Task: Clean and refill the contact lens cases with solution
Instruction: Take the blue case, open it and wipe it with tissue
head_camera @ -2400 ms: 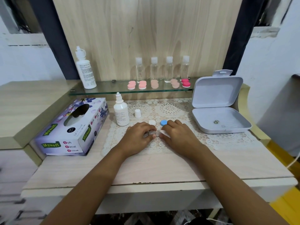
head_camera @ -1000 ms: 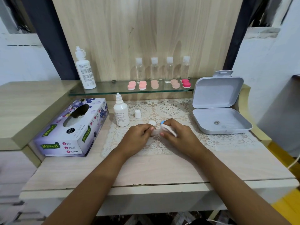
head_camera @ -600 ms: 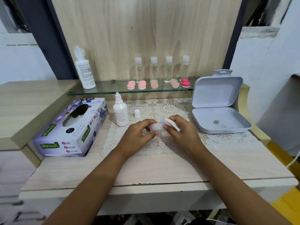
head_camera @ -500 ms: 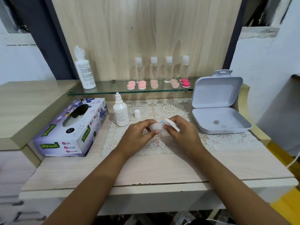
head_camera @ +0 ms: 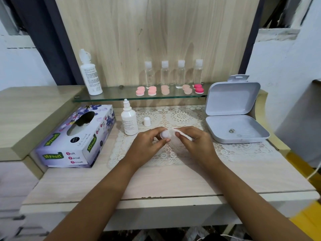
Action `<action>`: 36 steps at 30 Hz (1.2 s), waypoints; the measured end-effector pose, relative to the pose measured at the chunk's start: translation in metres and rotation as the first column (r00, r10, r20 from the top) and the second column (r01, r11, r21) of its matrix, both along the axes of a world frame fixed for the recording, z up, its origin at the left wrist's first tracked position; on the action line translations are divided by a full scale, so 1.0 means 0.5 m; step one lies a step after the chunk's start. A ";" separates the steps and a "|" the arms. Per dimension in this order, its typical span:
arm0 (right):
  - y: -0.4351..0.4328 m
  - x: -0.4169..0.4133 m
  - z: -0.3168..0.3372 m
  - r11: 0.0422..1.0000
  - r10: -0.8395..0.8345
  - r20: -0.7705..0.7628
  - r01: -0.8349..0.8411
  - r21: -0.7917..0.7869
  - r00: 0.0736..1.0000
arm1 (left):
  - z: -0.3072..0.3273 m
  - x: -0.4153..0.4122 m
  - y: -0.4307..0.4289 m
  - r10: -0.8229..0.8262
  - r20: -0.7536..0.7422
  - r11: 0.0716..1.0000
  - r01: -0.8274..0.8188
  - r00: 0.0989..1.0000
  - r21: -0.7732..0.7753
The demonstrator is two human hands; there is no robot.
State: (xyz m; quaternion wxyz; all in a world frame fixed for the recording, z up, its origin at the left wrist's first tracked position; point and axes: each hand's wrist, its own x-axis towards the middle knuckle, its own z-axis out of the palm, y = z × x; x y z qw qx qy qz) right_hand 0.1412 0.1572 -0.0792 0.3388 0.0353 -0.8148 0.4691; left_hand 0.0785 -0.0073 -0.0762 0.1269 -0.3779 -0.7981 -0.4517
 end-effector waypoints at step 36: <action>-0.026 0.004 0.002 0.766 0.082 -0.319 0.145 0.626 0.944 | 0.007 0.008 -0.003 -0.139 0.142 0.990 0.137 0.980 0.023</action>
